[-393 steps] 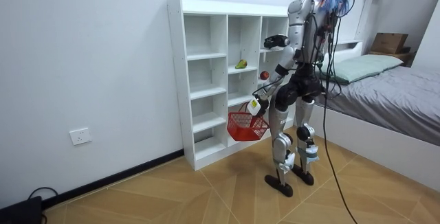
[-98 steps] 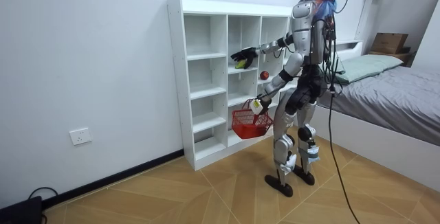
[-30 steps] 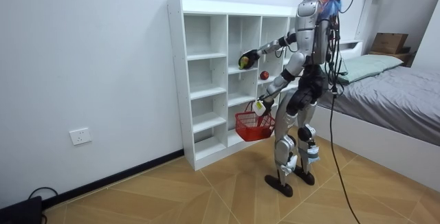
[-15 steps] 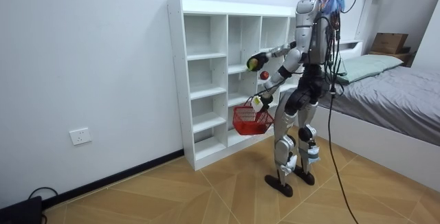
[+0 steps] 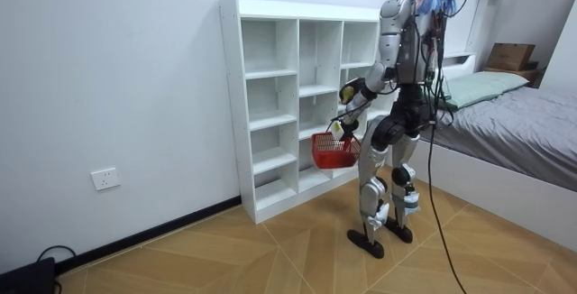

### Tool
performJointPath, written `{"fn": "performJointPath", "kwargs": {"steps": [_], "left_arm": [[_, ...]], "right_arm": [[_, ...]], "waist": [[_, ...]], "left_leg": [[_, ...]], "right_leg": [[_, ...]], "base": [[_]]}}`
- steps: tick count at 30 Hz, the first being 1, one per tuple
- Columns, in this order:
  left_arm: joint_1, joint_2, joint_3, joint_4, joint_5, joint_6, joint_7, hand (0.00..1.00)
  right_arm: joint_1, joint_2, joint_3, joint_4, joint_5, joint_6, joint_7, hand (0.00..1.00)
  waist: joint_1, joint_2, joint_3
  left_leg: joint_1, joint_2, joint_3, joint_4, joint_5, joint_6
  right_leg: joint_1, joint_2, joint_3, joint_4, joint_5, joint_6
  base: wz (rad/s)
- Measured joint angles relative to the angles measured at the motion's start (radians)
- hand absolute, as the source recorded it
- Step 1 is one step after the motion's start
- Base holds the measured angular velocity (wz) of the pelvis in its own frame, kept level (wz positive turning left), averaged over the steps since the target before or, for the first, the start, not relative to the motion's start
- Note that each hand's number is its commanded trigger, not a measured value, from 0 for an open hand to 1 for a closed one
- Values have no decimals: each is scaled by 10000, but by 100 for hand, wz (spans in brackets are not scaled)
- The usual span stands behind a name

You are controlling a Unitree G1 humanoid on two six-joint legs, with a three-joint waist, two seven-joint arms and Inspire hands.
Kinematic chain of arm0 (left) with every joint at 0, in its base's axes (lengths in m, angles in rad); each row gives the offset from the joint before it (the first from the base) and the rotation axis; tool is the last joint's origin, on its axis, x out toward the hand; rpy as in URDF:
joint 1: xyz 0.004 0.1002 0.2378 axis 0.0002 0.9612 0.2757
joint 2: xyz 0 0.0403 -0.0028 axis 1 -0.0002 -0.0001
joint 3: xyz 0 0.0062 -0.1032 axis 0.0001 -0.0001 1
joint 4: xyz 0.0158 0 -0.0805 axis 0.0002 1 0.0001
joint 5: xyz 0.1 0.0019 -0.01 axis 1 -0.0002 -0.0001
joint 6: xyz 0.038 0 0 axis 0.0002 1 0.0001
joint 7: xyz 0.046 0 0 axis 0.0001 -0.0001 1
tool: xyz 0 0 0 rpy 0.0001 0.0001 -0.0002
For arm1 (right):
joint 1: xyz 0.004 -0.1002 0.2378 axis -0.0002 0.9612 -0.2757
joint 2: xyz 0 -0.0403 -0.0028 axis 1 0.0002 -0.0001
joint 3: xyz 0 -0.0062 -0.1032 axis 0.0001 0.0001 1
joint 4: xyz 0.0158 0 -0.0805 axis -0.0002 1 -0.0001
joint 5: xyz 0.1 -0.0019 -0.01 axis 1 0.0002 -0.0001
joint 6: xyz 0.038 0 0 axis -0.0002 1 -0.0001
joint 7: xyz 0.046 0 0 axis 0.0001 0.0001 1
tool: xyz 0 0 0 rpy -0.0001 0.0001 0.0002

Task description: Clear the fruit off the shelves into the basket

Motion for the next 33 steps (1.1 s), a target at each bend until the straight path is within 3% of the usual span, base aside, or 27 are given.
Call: {"fn": "performJointPath", "kwargs": {"steps": [4,7,9,12,23,33], "left_arm": [[12,-109,-79,-344,-125,-96,20,100],[-9,-109,-124,-569,-135,-251,33,100],[-40,-138,-237,-574,-136,-541,35,100],[-39,-129,-314,-573,-148,-620,2,100],[-46,-181,-634,-624,-1273,-645,-417,100],[-43,-92,-1174,-1234,-1319,-842,-478,100]], "right_arm": [[394,65,134,8,-139,-7,63,100],[449,45,116,101,-383,-89,47,100],[445,23,116,306,-469,-234,16,100],[438,16,116,835,-464,-393,-75,100],[371,-28,126,2048,-416,-476,-198,100],[308,-8,133,2608,-402,-569,-677,100]], "waist": [[-187,91,42],[-293,212,36],[-374,303,29],[-459,389,29],[-445,406,28],[-440,503,43]], "left_leg": [[-93,-16,-7,3,-16,18],[-106,-29,4,-5,-28,32],[-88,-35,13,-25,-28,33],[-88,-35,10,-39,-28,32],[-215,-31,41,9,-34,37],[-240,-28,63,-11,-34,37]], "right_leg": [[-75,-32,-42,-18,3,13],[-92,-32,-30,-24,0,22],[-90,-37,-17,-25,-3,26],[-94,-36,-10,-26,-6,31],[-239,-34,-8,20,-18,45],[-308,-37,3,48,-23,43]], "base": [[0],[-2],[0],[0],[0],[0]]}}
